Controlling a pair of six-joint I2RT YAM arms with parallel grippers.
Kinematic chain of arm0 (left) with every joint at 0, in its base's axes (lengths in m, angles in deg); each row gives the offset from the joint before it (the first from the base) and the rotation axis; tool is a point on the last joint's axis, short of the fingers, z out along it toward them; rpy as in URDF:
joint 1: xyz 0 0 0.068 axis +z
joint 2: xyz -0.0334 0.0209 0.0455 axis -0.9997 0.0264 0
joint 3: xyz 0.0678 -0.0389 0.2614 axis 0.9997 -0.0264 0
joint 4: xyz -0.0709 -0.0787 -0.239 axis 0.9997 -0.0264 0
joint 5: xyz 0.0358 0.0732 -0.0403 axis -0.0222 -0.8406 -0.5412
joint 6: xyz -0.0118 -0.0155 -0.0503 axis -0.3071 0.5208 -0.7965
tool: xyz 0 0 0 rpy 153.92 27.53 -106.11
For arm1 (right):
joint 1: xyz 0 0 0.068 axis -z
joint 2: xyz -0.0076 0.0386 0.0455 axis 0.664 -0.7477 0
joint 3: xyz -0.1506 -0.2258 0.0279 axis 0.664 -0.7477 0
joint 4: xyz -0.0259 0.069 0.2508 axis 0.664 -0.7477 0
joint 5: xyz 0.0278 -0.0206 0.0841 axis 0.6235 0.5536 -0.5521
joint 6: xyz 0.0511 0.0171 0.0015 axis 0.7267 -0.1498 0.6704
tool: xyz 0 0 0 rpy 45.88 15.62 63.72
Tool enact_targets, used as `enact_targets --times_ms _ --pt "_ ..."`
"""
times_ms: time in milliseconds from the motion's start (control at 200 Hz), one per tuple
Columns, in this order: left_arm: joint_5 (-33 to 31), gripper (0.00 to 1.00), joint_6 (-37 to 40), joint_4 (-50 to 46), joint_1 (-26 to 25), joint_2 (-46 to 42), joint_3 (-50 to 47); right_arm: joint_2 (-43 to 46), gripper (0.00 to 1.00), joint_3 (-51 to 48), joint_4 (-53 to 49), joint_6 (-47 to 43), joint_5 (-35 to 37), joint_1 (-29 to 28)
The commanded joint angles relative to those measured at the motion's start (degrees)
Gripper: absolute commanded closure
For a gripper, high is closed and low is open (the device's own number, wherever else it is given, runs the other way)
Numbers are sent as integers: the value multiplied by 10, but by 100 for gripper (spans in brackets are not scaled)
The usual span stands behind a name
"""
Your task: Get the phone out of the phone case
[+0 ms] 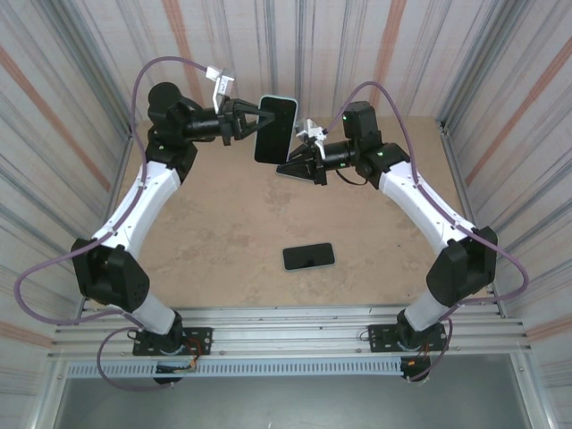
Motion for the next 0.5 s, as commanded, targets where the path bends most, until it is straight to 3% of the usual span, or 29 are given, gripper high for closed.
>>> enact_targets --times_ms 0,496 --pt "20 100 -69 6 -9 -19 19 11 88 0 -6 -55 90 -6" --pt "25 100 -81 19 -19 -11 31 35 87 4 5 -80 139 -12"
